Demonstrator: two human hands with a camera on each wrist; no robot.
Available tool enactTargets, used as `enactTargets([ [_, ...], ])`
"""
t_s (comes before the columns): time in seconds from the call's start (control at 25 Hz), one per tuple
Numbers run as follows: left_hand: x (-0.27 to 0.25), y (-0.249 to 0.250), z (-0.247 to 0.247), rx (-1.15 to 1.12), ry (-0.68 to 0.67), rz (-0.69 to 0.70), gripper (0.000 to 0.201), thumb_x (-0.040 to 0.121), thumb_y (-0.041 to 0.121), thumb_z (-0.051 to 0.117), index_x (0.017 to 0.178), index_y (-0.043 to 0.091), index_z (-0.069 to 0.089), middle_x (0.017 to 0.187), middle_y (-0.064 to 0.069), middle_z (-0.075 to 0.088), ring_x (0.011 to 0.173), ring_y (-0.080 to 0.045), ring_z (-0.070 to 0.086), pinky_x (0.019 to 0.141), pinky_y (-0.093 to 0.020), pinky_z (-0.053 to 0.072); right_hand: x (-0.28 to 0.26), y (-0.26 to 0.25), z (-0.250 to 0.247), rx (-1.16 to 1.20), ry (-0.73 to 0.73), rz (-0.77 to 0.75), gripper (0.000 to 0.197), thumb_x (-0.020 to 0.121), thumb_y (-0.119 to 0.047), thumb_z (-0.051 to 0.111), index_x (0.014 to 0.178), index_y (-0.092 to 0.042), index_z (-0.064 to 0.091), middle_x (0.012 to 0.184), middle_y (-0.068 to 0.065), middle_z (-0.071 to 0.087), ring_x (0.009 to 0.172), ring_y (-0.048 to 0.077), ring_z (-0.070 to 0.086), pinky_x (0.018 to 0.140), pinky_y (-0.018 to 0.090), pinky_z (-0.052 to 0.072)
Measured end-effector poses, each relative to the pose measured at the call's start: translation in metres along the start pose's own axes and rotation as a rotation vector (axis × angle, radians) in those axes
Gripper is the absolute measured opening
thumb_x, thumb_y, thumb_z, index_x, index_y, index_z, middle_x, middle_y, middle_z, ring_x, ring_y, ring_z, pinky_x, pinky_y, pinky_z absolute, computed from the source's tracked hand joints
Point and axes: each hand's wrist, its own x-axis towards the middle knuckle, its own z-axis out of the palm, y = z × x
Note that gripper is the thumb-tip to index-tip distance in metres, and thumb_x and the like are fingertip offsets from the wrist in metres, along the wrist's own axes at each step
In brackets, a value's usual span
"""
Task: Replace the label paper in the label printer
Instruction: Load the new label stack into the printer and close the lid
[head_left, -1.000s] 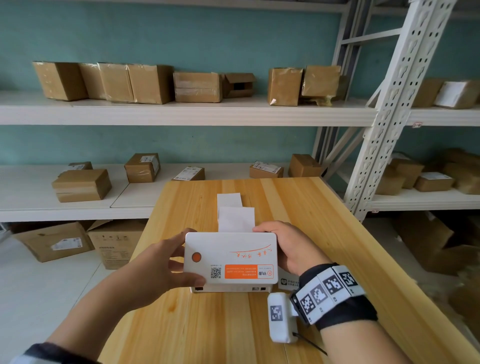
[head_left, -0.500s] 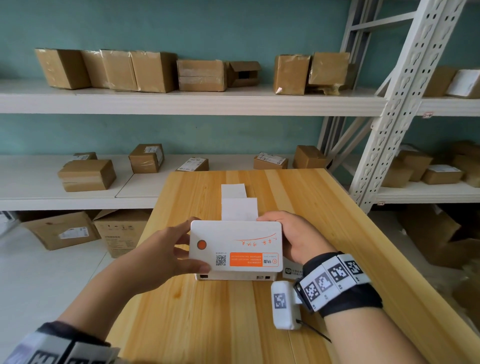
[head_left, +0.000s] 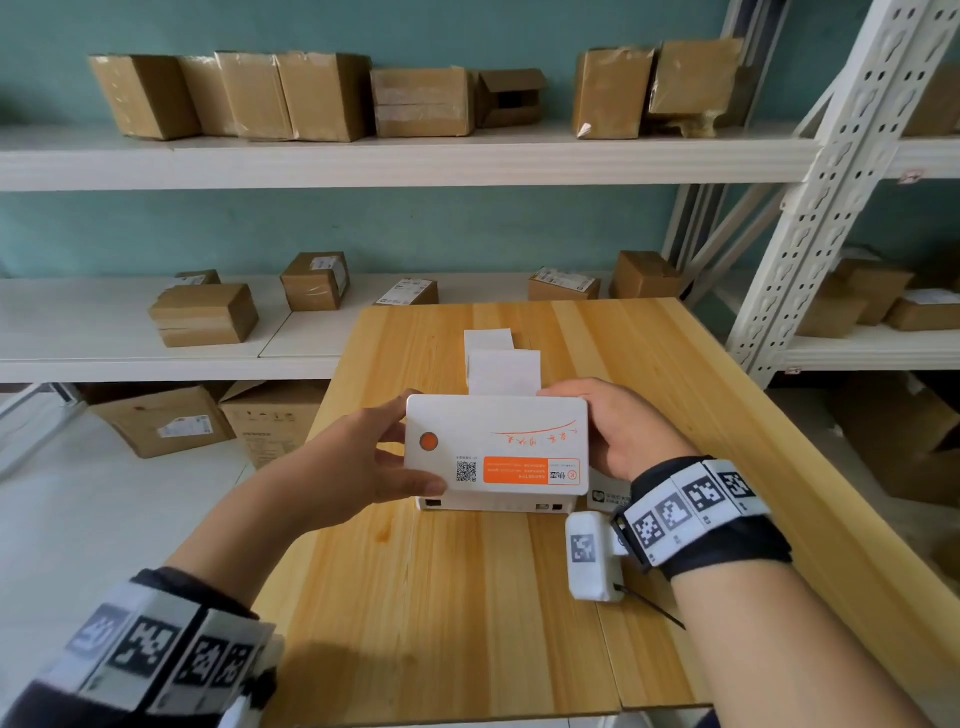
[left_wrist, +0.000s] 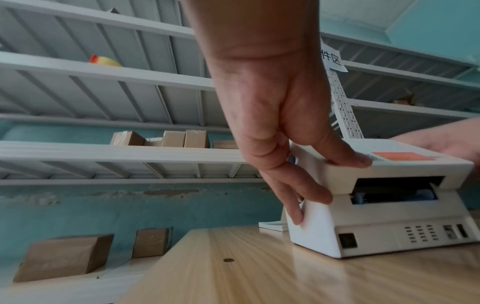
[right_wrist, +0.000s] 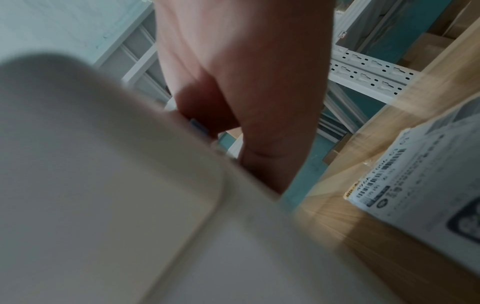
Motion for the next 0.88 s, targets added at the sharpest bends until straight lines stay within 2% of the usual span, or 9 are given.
enactTargets([
  [0.2,-0.0012,0.0000,0.0005,0.002,0.005,0.004,0.076,0.077,0.029,0.081,0.141,0.039,0.041,0.120,0.018,0.067,0.095,-0.008,0.073,0.081,-0.039,0.062,-0.0026,-0.0028,-0.0001,-0.035,-0.023,0.003,0.020,0.093,-0.019,0.062,0.075,-0.010,0.063,0.074,0.008,0.069,0.074,0.026,0.070,0.074,0.034,0.051],
  [0.32,-0.0016,-0.0007,0.0014,-0.010,0.007,0.004,0.080,0.077,0.028,0.081,0.144,0.039,0.039,0.121,0.017,0.066,0.095,-0.008,0.073,0.080,-0.038,0.062,-0.0030,-0.0041,0.0010,-0.049,-0.034,0.004,0.016,0.094,-0.021,0.060,0.081,-0.011,0.059,0.071,0.005,0.066,0.071,0.023,0.070,0.070,0.031,0.050],
  [0.44,-0.0016,-0.0008,0.0006,-0.028,0.004,0.007,0.076,0.078,0.027,0.082,0.141,0.039,0.042,0.120,0.017,0.067,0.096,-0.007,0.073,0.080,-0.040,0.063,-0.0033,-0.0059,0.0007,-0.072,-0.068,-0.015,0.019,0.095,-0.018,0.059,0.082,-0.007,0.065,0.074,0.007,0.071,0.070,0.022,0.071,0.068,0.031,0.052],
  [0.56,-0.0023,-0.0008,0.0005,-0.031,0.003,0.011,0.075,0.077,0.026,0.082,0.140,0.040,0.043,0.120,0.017,0.067,0.099,-0.009,0.073,0.081,-0.044,0.062,-0.0047,-0.0065,-0.0011,-0.080,-0.098,-0.051,0.020,0.097,-0.017,0.059,0.091,-0.005,0.073,0.082,0.012,0.076,0.077,0.025,0.074,0.072,0.034,0.056],
  [0.64,-0.0030,-0.0001,0.0015,-0.028,0.005,0.012,0.074,0.077,0.025,0.082,0.138,0.041,0.043,0.118,0.016,0.068,0.099,-0.010,0.073,0.079,-0.043,0.062,-0.0037,-0.0060,-0.0021,-0.086,-0.105,-0.072,0.020,0.097,-0.018,0.059,0.095,-0.005,0.074,0.086,0.013,0.077,0.080,0.027,0.075,0.074,0.034,0.056],
  [0.88,-0.0032,0.0011,0.0017,-0.034,0.003,0.012,0.069,0.078,0.024,0.081,0.134,0.040,0.046,0.119,0.016,0.068,0.095,-0.010,0.074,0.076,-0.042,0.063,-0.0078,-0.0025,-0.0019,-0.034,-0.153,-0.066,0.024,0.098,-0.029,0.058,0.095,-0.012,0.074,0.086,0.010,0.076,0.079,0.024,0.074,0.074,0.032,0.057],
])
